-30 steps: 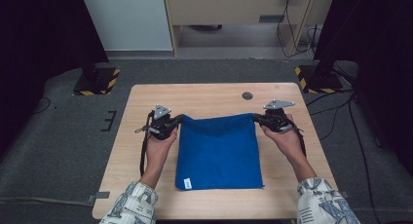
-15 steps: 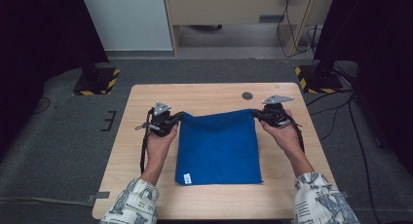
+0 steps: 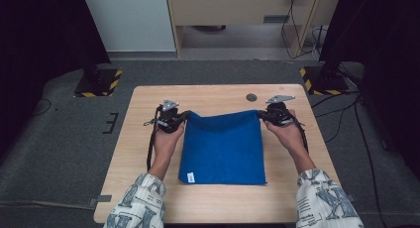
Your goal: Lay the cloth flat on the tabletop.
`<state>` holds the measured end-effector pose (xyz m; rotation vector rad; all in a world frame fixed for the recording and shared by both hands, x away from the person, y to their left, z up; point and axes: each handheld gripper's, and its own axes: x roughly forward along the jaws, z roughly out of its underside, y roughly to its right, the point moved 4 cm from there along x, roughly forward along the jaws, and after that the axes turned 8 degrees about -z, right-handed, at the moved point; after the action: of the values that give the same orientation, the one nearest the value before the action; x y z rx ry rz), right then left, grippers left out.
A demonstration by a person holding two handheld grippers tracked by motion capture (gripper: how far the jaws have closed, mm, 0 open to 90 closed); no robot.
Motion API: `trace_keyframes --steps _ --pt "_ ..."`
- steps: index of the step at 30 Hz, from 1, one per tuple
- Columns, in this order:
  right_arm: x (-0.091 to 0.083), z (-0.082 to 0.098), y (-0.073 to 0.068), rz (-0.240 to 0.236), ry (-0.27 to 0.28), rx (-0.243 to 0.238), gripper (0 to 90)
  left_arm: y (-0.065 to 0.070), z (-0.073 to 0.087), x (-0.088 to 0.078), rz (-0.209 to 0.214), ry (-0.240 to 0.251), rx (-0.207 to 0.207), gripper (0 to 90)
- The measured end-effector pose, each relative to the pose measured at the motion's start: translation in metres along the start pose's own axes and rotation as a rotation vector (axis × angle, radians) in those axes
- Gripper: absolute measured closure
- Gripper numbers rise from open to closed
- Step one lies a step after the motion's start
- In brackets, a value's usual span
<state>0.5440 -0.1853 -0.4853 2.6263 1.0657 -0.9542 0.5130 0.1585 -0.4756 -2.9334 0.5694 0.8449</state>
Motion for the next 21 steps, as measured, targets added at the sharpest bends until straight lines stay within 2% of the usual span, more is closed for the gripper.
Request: trace_keyframes --steps 8,13,21 --pt "0.011 0.003 0.012 0.009 -0.009 0.035 86.9 -0.001 0.003 0.016 -0.015 -0.028 0.001 89.5" --pt "0.016 0.003 0.014 0.007 -0.017 0.038 86.8 -0.003 0.005 0.023 -0.034 -0.046 0.007 89.5" --pt "0.025 0.003 0.017 0.017 -0.037 0.038 86.7 -0.006 0.007 0.035 -0.038 -0.057 0.001 89.5"
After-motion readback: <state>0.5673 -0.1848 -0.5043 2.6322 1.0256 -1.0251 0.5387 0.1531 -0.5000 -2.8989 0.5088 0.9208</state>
